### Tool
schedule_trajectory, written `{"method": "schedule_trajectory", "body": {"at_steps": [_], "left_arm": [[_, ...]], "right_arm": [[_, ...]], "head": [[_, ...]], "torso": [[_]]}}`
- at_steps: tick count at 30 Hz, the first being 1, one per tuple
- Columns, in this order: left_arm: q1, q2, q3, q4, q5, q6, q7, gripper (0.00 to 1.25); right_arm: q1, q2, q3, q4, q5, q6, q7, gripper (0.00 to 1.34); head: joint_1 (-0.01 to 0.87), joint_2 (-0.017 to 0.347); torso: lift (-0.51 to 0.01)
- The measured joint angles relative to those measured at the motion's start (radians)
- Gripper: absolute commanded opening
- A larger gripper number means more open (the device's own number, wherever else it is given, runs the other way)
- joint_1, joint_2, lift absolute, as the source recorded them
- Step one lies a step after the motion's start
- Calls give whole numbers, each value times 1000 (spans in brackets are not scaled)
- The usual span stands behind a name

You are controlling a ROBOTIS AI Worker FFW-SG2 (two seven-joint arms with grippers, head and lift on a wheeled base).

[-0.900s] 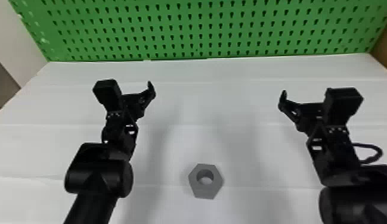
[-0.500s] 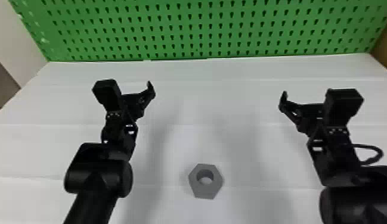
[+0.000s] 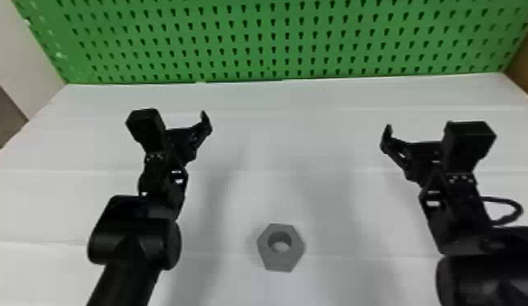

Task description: Pick up the hex nut

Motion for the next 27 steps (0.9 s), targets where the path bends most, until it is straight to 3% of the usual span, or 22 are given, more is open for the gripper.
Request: {"method": "schedule_trajectory", "body": {"at_steps": [27], "left_arm": [[-3,-1,0,2,-2,0,0,1158]], "right_arm": [[-1,-3,1,-3,-9,12,1,1244]], "head": [[785,153]], "torso": [[-78]]}}
